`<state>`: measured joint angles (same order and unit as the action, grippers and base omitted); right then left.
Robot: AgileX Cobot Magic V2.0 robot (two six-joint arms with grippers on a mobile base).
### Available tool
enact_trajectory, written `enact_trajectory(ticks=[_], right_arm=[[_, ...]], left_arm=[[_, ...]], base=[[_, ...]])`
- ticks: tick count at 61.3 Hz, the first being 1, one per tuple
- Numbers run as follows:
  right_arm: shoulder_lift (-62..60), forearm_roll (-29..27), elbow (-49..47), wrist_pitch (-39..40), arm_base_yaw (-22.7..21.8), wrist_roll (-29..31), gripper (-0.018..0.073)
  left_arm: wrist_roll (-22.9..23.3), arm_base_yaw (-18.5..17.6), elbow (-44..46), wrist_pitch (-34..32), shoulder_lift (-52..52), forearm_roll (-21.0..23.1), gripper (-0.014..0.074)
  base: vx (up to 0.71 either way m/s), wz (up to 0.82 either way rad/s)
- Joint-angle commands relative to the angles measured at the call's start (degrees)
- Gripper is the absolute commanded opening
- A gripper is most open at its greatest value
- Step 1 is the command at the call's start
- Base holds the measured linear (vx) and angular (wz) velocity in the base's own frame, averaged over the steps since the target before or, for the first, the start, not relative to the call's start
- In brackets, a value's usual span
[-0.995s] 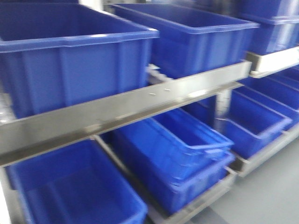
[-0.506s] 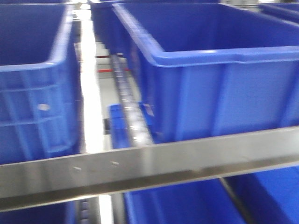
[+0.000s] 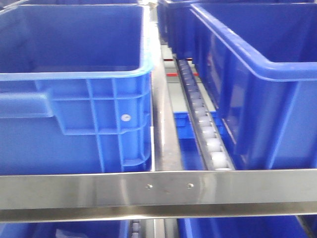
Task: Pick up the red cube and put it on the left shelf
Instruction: 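Move the held red cube over a blue bin on the shelf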
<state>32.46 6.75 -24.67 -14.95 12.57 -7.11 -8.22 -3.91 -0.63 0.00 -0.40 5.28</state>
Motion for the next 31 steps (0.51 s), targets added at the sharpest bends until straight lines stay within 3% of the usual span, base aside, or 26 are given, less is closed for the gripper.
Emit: enact_trajectory(ticks=[1,31], right_arm=[[-0.06,0.36,-1.72,5.28,0.04,0.16,0.0065],[-0.06,0.36,-1.72,5.28,0.04,0.16,0.0065]], left_arm=[[-0.08,-0.25,-1.26,-4.80,0.46,0.32,0.0106],[-0.08,-0.25,-1.26,-4.80,0.46,0.32,0.0106]], base=[[-0.04,0.26],[0.00,-0.02]])
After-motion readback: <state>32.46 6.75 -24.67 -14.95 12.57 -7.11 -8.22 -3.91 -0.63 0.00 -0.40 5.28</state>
